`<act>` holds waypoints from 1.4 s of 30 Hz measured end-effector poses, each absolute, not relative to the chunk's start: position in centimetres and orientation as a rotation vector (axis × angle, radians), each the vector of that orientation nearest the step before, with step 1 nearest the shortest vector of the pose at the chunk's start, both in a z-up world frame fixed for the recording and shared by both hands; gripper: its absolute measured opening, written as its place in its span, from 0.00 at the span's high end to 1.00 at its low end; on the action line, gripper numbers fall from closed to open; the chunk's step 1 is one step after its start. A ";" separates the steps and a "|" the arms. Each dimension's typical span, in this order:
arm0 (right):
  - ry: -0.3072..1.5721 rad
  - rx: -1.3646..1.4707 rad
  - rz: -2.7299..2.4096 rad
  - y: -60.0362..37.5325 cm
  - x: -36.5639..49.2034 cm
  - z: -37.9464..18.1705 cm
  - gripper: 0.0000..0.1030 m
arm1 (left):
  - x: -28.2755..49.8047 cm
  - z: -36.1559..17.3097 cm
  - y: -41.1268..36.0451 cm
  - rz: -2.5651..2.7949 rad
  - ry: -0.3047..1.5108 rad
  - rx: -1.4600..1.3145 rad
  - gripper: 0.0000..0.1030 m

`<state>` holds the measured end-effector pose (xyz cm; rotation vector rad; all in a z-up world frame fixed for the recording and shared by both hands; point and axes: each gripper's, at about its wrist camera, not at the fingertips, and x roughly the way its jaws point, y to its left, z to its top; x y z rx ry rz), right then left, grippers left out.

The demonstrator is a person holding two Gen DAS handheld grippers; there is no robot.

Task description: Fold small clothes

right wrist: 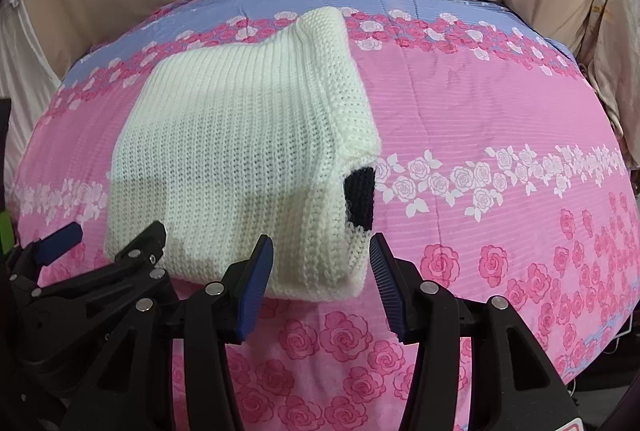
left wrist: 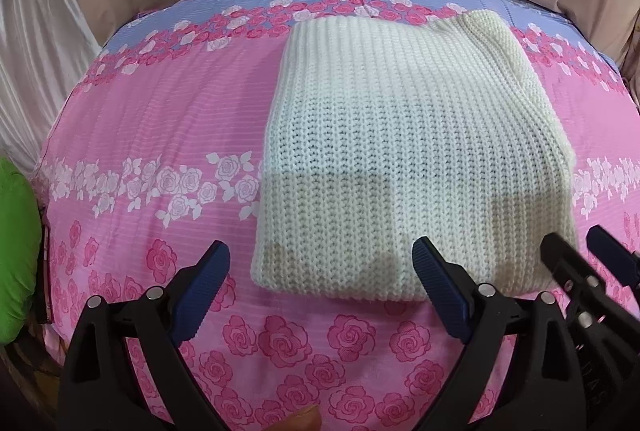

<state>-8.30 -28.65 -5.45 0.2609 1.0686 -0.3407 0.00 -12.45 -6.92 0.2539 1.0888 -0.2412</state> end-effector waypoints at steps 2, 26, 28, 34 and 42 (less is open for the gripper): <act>1.054 0.271 -0.358 -29.0 -8.4 -5.2 0.48 | 0.1 -6.9 -12.4 -0.235 1.090 0.251 0.12; 1.077 0.275 -0.350 -29.5 -7.6 -5.7 0.48 | 1.0 -7.1 -13.0 -0.221 1.097 0.262 0.07; 1.075 0.278 -0.352 -29.6 -7.7 -5.7 0.48 | 1.1 -7.3 -12.9 -0.222 1.105 0.250 0.06; 1.078 0.273 -0.357 -29.6 -7.6 -5.6 0.48 | 1.1 -7.5 -13.1 -0.233 1.106 0.252 0.07; 1.084 0.266 -0.371 -29.6 -7.6 -5.7 0.49 | 0.9 -7.3 -13.7 -0.244 1.093 0.279 0.14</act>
